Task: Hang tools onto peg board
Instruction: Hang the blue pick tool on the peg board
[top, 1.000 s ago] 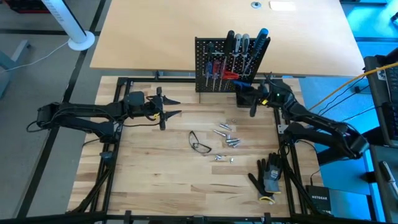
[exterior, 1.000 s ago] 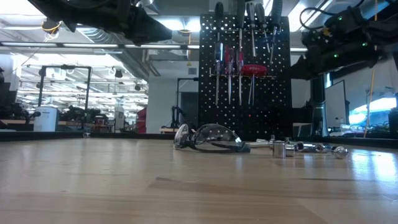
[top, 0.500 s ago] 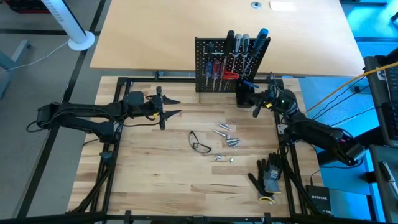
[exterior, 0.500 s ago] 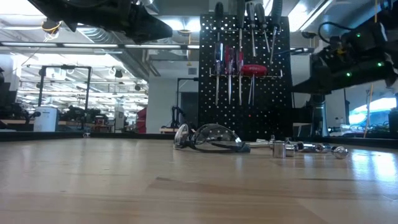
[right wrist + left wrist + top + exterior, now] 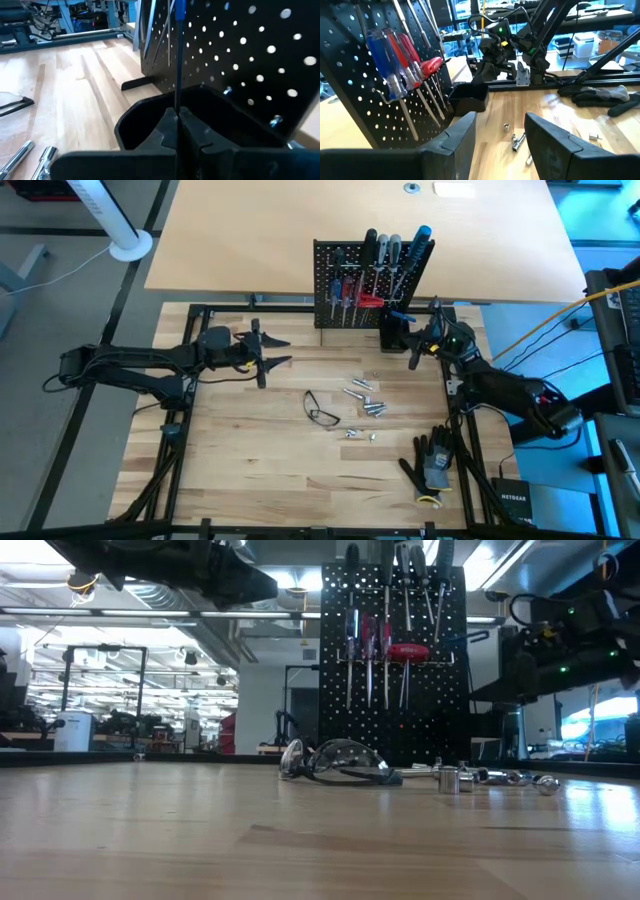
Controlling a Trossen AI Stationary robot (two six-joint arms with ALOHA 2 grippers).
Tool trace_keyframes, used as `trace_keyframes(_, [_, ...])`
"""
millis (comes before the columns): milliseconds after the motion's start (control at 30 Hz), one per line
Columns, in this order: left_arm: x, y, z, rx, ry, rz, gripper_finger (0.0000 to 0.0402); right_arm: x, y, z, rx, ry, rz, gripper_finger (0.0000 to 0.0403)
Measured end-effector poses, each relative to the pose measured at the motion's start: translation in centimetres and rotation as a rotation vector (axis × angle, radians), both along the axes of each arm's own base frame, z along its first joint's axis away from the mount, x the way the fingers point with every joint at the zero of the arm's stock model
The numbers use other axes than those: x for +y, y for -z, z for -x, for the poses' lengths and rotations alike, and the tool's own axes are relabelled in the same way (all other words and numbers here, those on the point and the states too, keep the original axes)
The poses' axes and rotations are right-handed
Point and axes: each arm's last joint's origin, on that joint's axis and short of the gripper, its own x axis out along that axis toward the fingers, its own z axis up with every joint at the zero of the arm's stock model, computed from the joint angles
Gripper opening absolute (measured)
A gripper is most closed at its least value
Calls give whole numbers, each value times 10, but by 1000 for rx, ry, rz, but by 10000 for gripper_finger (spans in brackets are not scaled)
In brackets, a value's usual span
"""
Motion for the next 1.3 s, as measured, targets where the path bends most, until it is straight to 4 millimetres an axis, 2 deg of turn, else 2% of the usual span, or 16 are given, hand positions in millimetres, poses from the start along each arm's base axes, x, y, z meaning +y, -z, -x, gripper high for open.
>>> trace_keyframes(767, [0,-1,0,-5,2,-22,159,-24,15,-13,-11,12,-84,1])
trace_keyframes(1067, [0,-1,0,-4,2,-22,159,-38,12,-20,3,40,-109,1])
trace_keyframes(1300, [0,0,0,2,3,-21,159,-40,8,-21,-16,39,-138,1])
